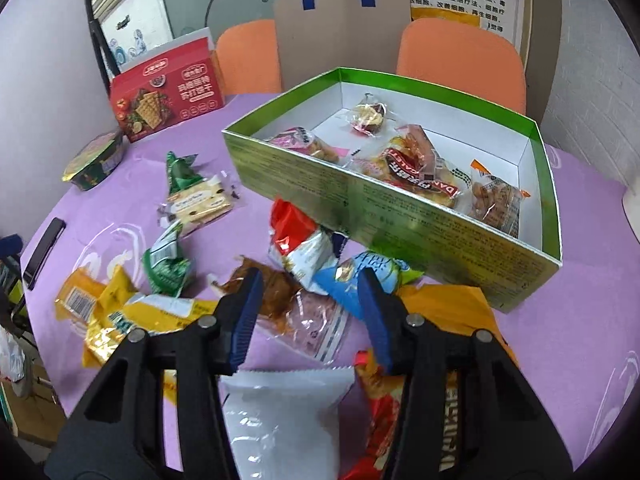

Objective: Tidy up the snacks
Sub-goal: 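Lower the right gripper onto the blue snack pack and close it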

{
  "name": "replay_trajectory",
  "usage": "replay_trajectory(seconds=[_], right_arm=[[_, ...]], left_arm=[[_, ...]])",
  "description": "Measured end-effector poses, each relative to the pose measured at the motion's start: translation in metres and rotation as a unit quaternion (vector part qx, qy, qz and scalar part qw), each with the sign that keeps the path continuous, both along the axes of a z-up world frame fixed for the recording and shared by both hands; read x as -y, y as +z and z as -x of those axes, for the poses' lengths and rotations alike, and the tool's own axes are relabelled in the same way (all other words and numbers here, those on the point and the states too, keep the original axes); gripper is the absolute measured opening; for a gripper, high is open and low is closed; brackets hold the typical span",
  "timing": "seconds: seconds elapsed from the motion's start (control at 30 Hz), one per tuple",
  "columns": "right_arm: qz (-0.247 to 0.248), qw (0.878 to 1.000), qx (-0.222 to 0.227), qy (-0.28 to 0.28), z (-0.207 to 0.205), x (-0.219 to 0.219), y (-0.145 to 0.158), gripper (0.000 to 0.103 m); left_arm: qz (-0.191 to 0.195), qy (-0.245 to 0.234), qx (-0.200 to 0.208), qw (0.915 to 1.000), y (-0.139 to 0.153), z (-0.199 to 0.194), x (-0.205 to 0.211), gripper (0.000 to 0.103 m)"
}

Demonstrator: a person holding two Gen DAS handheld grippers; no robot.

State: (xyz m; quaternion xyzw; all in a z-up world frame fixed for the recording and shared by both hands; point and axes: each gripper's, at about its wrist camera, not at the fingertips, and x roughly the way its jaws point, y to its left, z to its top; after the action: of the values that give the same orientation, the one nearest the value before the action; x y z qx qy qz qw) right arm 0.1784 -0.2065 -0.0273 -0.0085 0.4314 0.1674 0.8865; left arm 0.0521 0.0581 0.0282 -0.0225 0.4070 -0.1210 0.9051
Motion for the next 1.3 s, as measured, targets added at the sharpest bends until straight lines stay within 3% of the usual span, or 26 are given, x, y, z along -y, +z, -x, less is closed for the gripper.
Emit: replay_trajectory(seconds=[0.33, 0.5, 0.63, 0.73, 0.83, 0.9, 0.93, 0.97, 1.13, 1.3], right_arm=[[0.033, 0.999, -0.011, -0.026, 0.003, 0.03, -0.005, 0.048], [0.027, 0.999, -0.021, -0.023, -0.015, 0.018, -0.007, 0.051], [0.054, 0.997, -0.047, -0.022, -0.029, 0.005, -0.021, 0.052], [0.044, 0.998, -0.049, -0.016, -0.025, 0.011, -0.02, 0.051], [0.063, 0.997, -0.042, -0.001, -0.015, 0.013, -0.019, 0.049], [0.069, 0.997, -0.038, 0.009, -0.008, 0.014, -0.017, 0.048], [0.066, 0.997, -0.036, 0.013, -0.007, 0.015, -0.016, 0.039], [0.06, 0.997, -0.035, 0.015, -0.004, 0.017, -0.014, 0.038], [0.049, 0.998, -0.034, 0.02, -0.006, 0.017, -0.015, 0.039], [0.036, 0.998, -0.04, 0.021, -0.007, 0.02, -0.02, 0.042]], left_arm=[[0.006, -0.011, -0.013, 0.9998, -0.012, -0.015, 0.003, 0.101], [0.004, -0.017, -0.019, 0.9997, -0.015, -0.018, 0.011, 0.101], [-0.012, -0.018, -0.017, 0.9996, -0.013, -0.017, 0.013, 0.101], [-0.012, -0.016, -0.016, 0.9997, -0.011, -0.017, 0.01, 0.101], [-0.009, -0.018, -0.015, 0.9997, -0.009, -0.021, 0.012, 0.101], [-0.01, -0.023, -0.015, 0.9996, -0.008, -0.025, 0.018, 0.101], [-0.009, -0.028, -0.014, 0.9995, -0.008, -0.027, 0.021, 0.101], [-0.008, -0.034, -0.013, 0.9993, -0.007, -0.028, 0.026, 0.101], [-0.003, -0.064, -0.009, 0.9979, 0.001, -0.043, 0.054, 0.101], [0.016, -0.083, -0.015, 0.9963, 0.008, -0.083, 0.084, 0.101]])
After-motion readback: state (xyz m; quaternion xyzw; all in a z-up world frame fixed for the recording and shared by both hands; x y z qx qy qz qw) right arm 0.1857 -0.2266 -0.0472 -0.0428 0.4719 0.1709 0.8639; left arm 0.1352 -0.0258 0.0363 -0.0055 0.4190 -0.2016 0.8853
